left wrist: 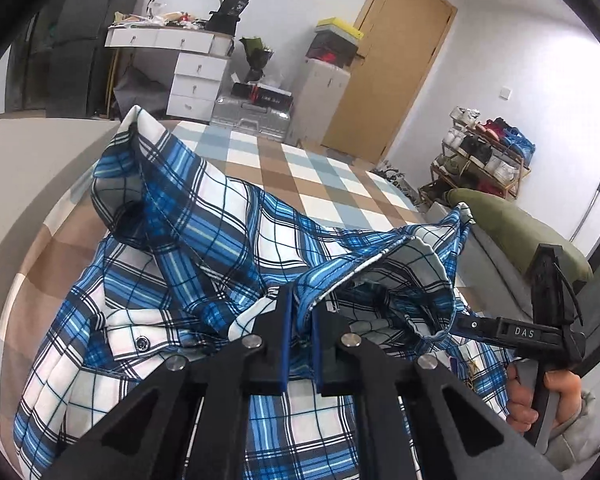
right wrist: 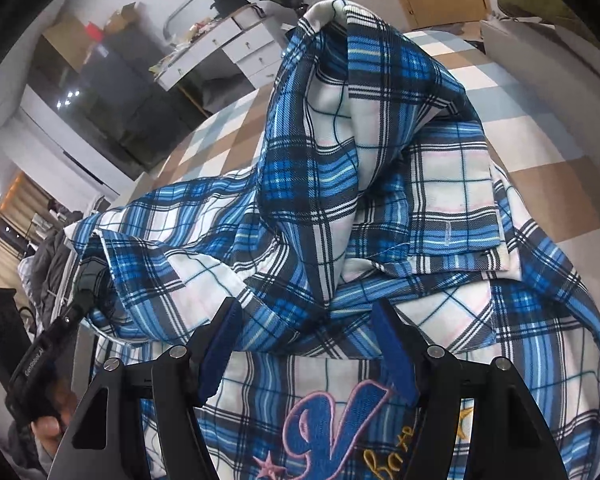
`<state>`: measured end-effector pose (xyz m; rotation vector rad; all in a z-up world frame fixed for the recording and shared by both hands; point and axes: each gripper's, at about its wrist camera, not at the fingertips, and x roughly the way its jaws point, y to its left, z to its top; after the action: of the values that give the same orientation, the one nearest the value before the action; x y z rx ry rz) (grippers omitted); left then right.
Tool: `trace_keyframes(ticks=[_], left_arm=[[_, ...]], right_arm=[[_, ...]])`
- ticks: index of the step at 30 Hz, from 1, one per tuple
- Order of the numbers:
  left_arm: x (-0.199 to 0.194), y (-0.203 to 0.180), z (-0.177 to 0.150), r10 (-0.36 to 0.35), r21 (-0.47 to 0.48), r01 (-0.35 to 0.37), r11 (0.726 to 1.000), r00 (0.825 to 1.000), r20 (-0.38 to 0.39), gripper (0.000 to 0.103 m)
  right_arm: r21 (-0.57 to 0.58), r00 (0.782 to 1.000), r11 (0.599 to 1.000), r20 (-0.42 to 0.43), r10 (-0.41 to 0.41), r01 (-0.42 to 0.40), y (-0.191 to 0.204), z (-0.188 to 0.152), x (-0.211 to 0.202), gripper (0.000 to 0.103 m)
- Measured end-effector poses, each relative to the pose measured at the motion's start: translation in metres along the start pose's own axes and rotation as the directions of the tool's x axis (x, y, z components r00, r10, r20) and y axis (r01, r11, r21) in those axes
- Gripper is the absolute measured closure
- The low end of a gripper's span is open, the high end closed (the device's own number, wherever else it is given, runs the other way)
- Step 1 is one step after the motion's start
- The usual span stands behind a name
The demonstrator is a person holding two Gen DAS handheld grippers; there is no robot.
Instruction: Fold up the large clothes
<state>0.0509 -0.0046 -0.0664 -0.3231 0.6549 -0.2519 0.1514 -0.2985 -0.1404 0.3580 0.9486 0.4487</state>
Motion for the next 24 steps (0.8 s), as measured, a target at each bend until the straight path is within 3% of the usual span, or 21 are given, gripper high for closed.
trace_keyframes(ticks=[5,12,18,21,24], left_arm=[[0.006,0.002,-0.007,0.024,-0.008,-0.024,1.0,0.999,-0.029,0.099],[0.005,-0.002,0.005,0.0,-0.031,0.001,1.0,1.0,0.013,0.099],[0.007,0.001,0.013,-0.001,-0.083,0.003,0.997,1.0,0.021,0.099],[0.007,0.0,0.015,-0.008,-0.099,0.011,0.995,1.0,0.024,0.099],[0.006,-0.001,0.014,-0.015,-0.097,0.017,0.995,1.0,0.027,0.099]], right_arm=[[-0.048,0.996,0.996,0.044,0.075,-0.073,0.011,-0.004,-0.011,0.035],[-0.173,0.984,0.972,0.055,0.169,-0.158,0.045,-0.009,-0.019,0.035],[-0.363,0.961,0.908,0.097,0.258,-0.208,0.085,-0.027,-0.041,0.035],[-0.418,0.956,0.875,0.05,0.289,-0.243,0.098,-0.036,-0.037,0.038],[-0.44,0.959,0.857,-0.036,0.283,-0.269,0.107,-0.044,-0.014,0.049]])
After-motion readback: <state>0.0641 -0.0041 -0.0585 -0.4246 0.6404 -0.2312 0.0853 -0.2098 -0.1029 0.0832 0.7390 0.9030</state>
